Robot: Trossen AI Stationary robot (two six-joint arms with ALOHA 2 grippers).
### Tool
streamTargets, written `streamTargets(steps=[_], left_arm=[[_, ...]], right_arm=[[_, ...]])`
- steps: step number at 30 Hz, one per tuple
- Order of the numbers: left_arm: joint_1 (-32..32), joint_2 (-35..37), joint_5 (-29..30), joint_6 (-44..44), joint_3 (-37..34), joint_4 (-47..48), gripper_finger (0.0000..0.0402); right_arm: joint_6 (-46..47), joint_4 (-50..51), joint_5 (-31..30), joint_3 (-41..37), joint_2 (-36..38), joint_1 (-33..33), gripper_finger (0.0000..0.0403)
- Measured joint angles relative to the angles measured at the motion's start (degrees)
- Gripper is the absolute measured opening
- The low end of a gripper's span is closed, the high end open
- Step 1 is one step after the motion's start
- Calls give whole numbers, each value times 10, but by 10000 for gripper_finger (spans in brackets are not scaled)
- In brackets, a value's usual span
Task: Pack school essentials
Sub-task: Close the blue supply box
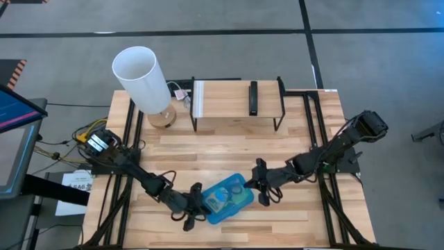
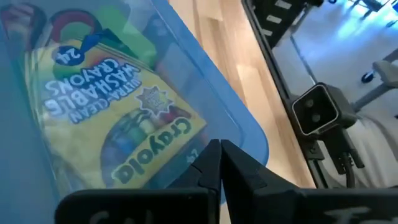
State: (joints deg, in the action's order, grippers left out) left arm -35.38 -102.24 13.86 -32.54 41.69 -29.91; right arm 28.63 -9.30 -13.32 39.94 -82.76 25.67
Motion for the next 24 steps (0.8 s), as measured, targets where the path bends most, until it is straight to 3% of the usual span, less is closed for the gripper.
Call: streamTargets(steps=[14,24], left_arm=[[29,19,-19,7,3,114,0],[47,108,69,19,-2,262,0]], right_arm=[[0,0,0,0,0,1,8],[-4,-54,-33,0,-17,4,8]])
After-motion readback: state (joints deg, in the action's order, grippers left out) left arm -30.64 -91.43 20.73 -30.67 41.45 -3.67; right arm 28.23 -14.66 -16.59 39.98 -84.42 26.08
